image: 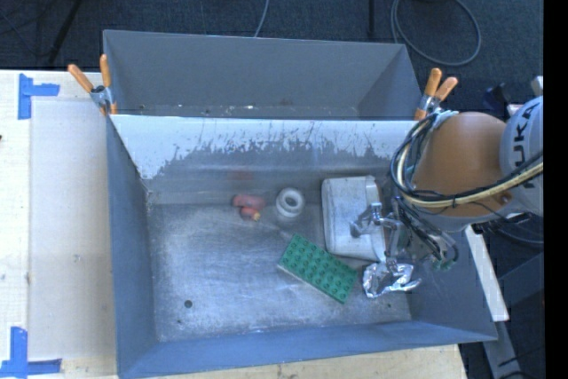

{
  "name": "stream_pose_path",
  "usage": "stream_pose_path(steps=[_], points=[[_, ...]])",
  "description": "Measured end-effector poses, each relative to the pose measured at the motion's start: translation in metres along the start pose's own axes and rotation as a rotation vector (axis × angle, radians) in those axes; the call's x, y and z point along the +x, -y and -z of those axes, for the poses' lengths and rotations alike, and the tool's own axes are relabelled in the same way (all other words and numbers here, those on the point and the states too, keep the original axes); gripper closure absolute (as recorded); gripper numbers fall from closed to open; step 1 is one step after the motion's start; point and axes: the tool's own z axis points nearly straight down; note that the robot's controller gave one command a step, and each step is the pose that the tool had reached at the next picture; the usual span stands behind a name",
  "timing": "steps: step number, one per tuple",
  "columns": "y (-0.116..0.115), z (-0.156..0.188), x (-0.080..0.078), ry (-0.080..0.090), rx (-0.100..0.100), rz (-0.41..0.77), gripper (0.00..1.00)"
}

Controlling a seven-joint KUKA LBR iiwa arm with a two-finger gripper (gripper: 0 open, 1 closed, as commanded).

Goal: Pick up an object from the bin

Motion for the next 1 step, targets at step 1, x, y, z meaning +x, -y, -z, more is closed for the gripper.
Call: stream_pose_path(steps=[1], points=[[0.0018, -0.006, 0.0038, -0.01, 0.001, -0.003, 1.0]])
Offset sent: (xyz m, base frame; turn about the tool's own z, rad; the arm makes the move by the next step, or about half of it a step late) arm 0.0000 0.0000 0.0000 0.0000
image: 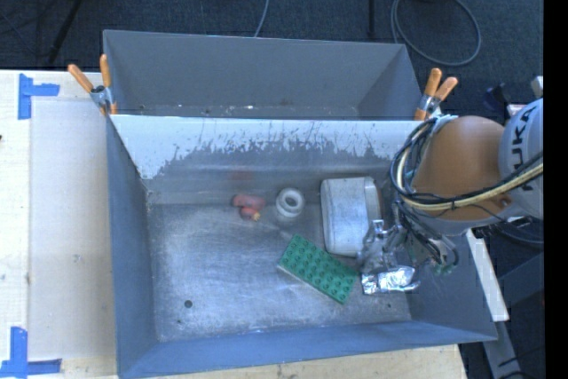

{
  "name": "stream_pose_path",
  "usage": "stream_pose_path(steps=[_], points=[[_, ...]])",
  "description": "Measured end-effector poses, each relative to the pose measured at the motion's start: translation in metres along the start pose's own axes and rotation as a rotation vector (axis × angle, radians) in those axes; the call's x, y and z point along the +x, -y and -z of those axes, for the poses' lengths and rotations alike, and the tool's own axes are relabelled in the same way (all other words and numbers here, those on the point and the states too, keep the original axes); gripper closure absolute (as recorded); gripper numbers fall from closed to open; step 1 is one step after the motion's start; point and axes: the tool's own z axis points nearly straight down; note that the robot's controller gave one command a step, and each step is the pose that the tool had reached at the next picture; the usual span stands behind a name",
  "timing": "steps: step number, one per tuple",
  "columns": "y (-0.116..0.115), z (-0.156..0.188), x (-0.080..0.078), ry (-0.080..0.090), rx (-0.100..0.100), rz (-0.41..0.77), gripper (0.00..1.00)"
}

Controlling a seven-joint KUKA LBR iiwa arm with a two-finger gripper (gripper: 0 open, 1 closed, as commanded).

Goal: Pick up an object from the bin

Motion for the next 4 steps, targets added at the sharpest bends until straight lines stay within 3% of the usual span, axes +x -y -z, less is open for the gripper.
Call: stream_pose_path(steps=[1, 2, 3, 4], points=[[0.0, -0.002, 0.003, -0.013, -0.002, -0.001, 0.0], [0.0, 0.0, 0.001, -0.002, 0.0, -0.002, 1.0], [0.003, 0.111, -0.023, 0.01, 0.003, -0.01, 1.0], [-0.126, 0.066, -0.019, -0.003, -0.003, 0.239, 1.0]])
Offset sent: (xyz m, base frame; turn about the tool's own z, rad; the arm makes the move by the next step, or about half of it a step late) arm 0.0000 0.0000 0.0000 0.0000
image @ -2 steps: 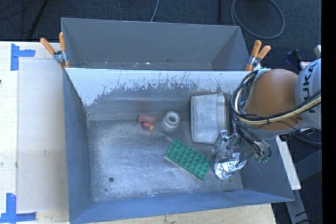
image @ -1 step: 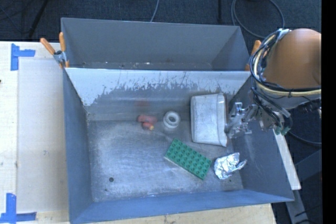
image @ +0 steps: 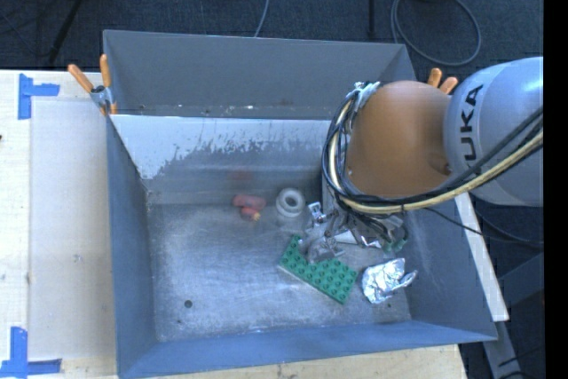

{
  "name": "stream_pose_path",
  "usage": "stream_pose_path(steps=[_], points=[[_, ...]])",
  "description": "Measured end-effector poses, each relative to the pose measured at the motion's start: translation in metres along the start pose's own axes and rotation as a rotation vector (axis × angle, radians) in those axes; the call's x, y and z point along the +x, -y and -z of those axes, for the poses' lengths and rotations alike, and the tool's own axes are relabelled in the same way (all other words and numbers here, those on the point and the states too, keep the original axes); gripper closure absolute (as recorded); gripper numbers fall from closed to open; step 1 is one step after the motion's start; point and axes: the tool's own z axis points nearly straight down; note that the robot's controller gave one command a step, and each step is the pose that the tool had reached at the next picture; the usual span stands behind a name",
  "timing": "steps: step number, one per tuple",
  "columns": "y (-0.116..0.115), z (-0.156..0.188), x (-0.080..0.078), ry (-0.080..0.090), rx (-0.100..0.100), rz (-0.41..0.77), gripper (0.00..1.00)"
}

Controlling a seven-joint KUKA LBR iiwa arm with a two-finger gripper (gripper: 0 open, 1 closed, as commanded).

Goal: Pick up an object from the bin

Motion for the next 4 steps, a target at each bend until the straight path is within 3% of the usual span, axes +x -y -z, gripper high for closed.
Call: stream_pose_path(steps=[1, 2, 3, 4], points=[[0.01, 0.159, -0.009, 0.011, 0.008, 0.23, 1.0], [0.016, 0.09, -0.019, -0.002, 0.001, 0.574, 1.0], [0.109, 0.077, -0.037, 0.002, 0.007, 0.712, 1.0], [0.132, 0.006, 0.007, -0.003, -0.001, 0.922, 1.0]])
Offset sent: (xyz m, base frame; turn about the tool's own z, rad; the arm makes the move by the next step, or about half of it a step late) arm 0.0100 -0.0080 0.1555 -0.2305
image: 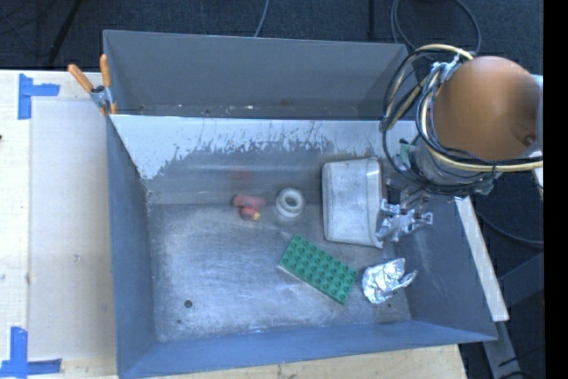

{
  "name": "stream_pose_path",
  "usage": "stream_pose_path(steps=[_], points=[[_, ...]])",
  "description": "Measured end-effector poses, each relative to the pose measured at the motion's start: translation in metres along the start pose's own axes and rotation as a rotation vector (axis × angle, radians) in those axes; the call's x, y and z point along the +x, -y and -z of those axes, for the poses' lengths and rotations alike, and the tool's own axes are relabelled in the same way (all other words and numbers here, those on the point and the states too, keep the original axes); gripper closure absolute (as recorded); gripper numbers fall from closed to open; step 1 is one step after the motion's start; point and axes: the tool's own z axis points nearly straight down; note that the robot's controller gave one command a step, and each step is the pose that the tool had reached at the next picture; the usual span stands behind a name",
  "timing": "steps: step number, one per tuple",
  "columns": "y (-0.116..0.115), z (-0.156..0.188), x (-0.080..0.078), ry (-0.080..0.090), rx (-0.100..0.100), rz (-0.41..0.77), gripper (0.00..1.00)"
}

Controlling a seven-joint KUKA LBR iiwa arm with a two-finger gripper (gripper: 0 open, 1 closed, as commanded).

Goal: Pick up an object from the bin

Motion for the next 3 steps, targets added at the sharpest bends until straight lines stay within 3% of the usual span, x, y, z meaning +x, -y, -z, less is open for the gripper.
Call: stream_pose_path(steps=[1, 2, 3], points=[[0.031, 0.002, 0.032, 0.001, 0.008, -0.001, 1.0], [-0.01, 0.01, 0.074, 0.0, 0.002, 0.019, 1.0], [-0.039, 0.168, 0.043, 0.0, 0.01, 0.541, 1.0]])
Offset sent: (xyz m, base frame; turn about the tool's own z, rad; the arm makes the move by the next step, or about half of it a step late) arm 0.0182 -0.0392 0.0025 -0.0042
